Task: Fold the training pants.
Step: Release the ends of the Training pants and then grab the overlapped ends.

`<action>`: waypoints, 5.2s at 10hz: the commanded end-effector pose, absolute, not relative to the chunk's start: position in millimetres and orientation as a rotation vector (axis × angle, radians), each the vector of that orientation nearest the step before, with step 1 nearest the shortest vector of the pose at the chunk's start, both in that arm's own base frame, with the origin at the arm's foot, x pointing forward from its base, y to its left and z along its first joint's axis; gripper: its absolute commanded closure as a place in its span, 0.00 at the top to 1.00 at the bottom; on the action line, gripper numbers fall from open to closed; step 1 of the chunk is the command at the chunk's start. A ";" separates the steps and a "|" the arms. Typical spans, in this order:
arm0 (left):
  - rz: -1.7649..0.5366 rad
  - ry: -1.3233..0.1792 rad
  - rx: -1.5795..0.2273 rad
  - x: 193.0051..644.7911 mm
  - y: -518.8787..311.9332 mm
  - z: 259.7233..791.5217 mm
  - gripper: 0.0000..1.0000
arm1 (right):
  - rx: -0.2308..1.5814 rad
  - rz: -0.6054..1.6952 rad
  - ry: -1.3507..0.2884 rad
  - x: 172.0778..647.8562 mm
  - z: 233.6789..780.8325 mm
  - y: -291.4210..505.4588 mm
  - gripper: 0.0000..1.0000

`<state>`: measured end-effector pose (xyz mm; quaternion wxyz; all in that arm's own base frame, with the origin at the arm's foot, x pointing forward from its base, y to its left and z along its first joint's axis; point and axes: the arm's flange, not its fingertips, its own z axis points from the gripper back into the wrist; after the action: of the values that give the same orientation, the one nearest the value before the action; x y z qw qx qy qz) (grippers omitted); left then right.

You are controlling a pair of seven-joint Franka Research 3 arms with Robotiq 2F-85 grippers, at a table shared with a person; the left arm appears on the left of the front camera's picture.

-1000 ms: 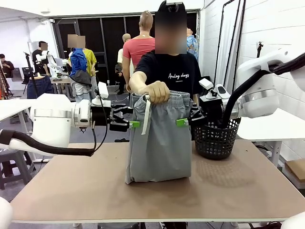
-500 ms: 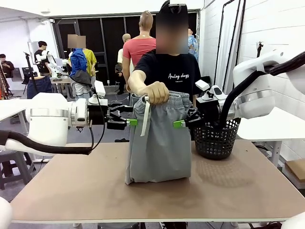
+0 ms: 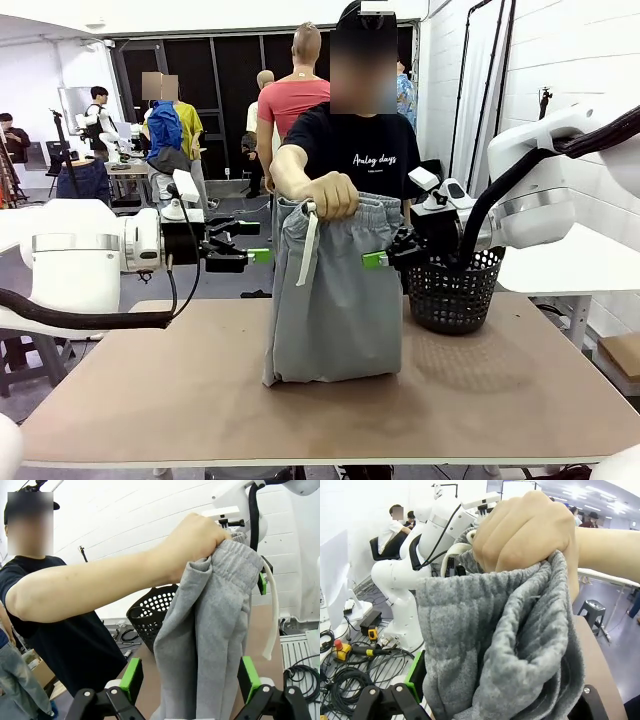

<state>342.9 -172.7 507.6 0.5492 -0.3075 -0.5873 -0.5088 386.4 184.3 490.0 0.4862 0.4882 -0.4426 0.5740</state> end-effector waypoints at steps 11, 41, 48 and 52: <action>-1.345 -1.352 -0.778 367.7 -212.9 500.5 1.00 | 1.202 1.419 -1.055 388.7 494.1 190.7 1.00; -1.382 -1.218 -1.016 379.5 -260.2 495.0 0.00 | 1.153 1.380 -1.218 402.1 493.5 220.6 0.04; -1.348 -1.243 -1.031 381.7 -253.5 493.4 0.00 | 1.159 1.427 -1.145 404.9 491.1 215.9 0.00; -1.355 -1.232 -1.004 381.5 -254.3 489.4 0.00 | 1.148 1.423 -1.158 400.4 487.2 215.3 0.00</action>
<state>383.0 -253.2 486.9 0.4995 -0.4246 -0.5076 -0.5591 404.5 217.2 489.6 0.4680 0.4634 -0.4700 0.5876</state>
